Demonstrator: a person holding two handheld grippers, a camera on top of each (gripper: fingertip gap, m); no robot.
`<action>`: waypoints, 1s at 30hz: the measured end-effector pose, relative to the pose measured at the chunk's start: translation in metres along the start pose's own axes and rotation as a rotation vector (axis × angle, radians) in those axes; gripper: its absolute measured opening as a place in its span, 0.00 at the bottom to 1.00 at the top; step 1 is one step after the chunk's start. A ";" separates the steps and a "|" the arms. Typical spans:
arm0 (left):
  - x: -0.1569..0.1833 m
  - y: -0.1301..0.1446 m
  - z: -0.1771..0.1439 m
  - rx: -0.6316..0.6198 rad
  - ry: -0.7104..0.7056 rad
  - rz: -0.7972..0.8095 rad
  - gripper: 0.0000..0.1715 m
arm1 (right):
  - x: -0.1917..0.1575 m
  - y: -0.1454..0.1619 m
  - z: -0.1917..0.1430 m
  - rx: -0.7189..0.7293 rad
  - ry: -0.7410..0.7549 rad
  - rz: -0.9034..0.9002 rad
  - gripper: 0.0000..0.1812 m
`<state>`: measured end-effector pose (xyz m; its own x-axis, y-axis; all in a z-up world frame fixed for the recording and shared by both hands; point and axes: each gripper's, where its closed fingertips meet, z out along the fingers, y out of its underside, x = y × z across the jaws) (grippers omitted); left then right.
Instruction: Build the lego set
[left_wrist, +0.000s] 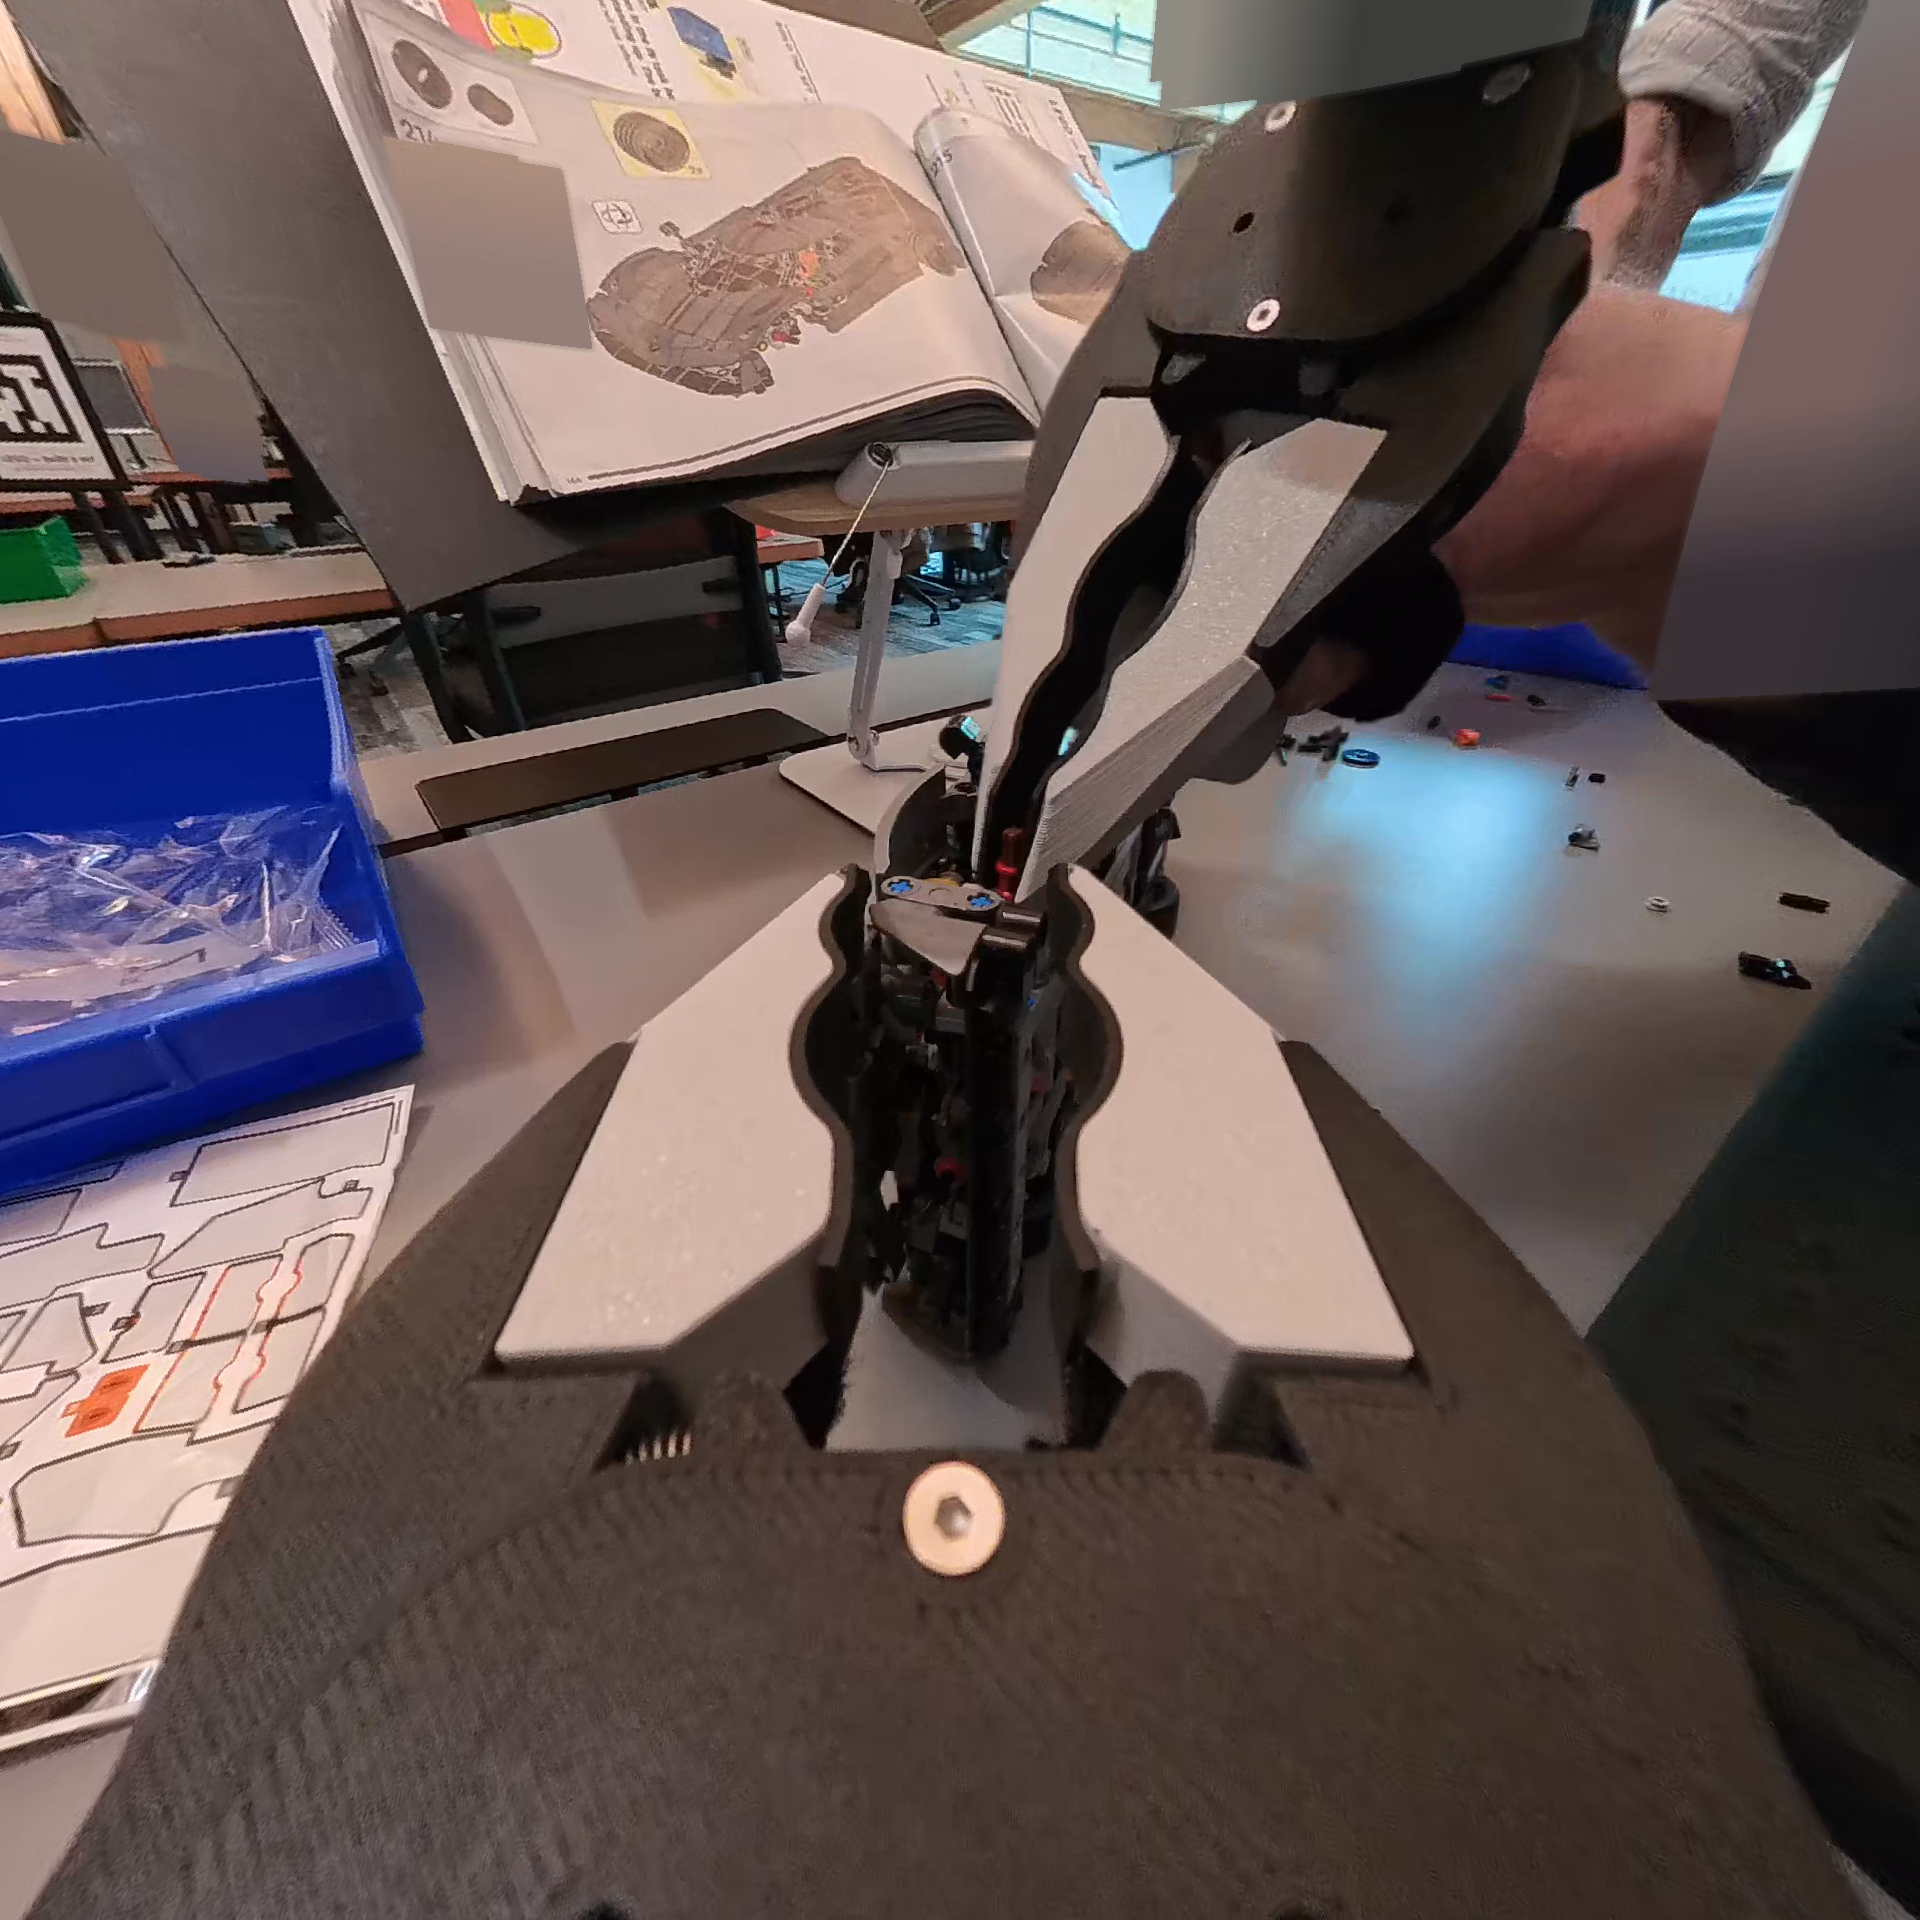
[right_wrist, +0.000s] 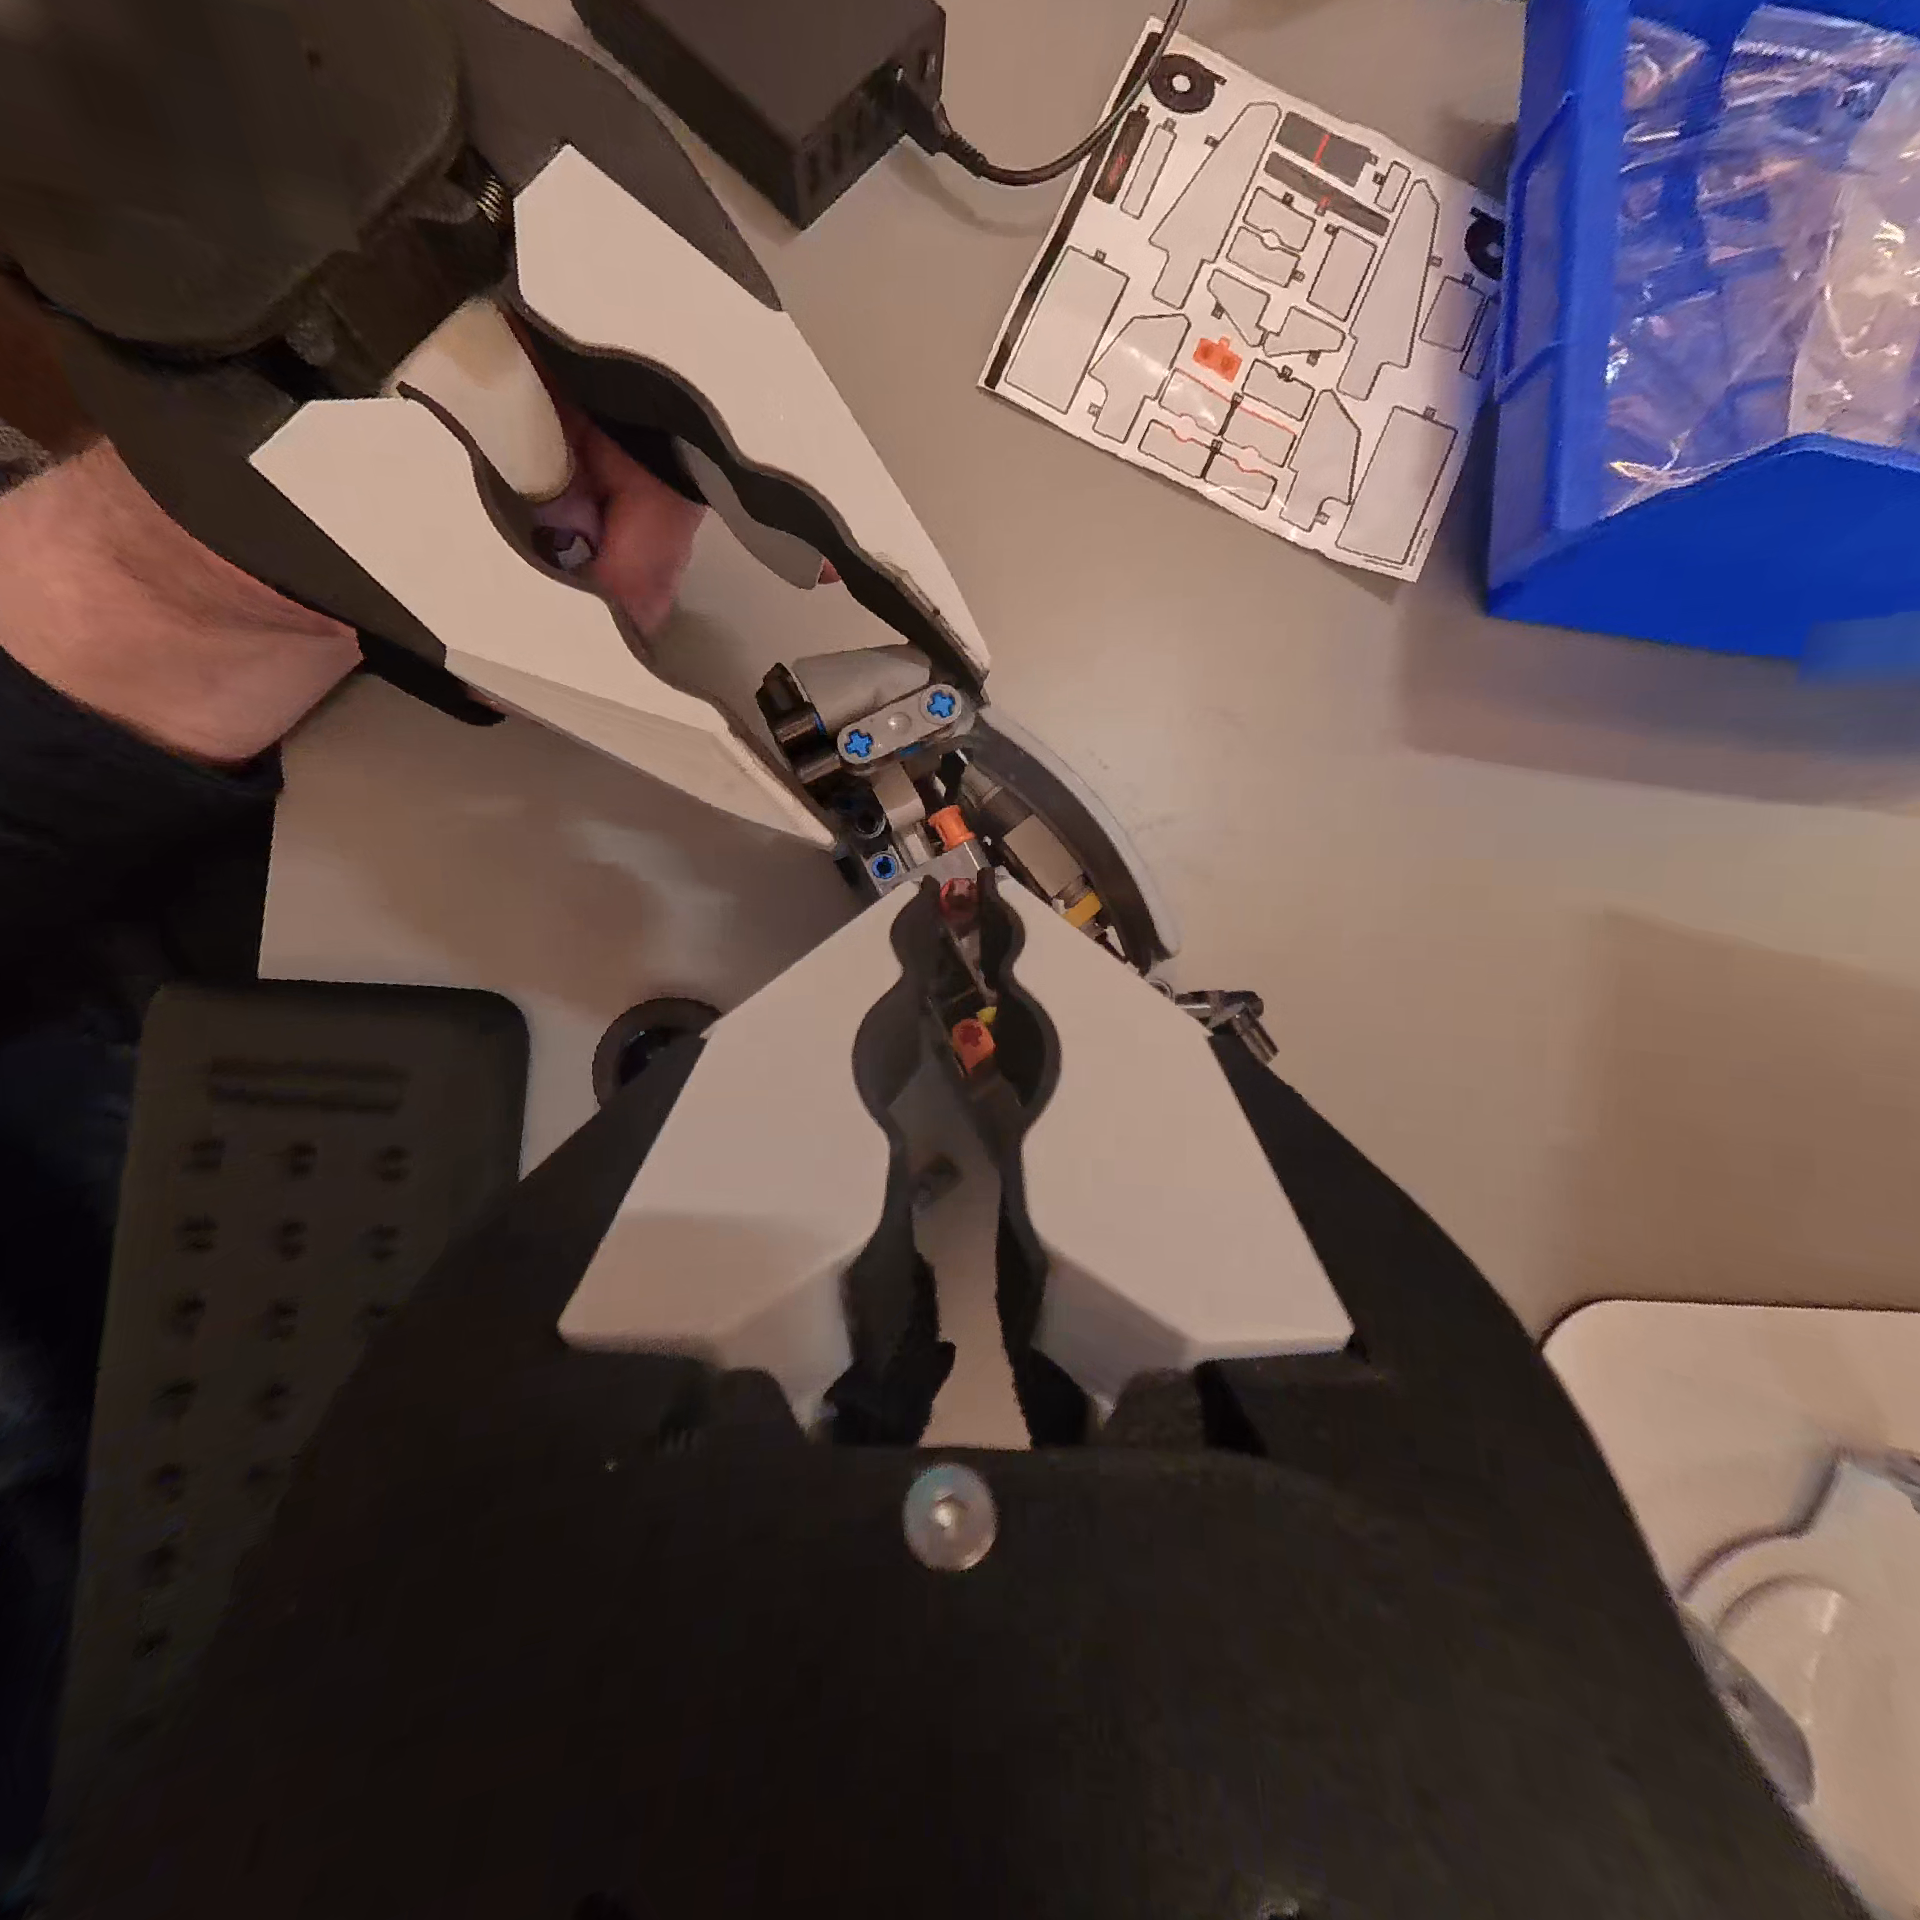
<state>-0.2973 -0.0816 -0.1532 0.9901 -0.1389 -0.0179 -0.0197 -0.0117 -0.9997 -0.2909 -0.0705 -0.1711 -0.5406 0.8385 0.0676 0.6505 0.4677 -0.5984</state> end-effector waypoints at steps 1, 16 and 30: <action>0.000 0.000 0.000 -0.001 -0.001 0.003 0.19 | -0.001 0.000 0.000 0.001 -0.018 0.006 0.03; 0.001 0.000 -0.002 0.002 0.011 0.002 0.19 | -0.001 0.000 -0.007 -0.060 -0.079 -0.020 0.01; 0.001 0.000 -0.001 0.005 0.015 -0.005 0.18 | -0.002 0.003 -0.008 -0.186 -0.083 -0.050 0.00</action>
<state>-0.2960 -0.0830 -0.1532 0.9880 -0.1537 -0.0127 -0.0141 -0.0079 -0.9999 -0.2840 -0.0681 -0.1671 -0.6119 0.7906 0.0228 0.7049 0.5582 -0.4376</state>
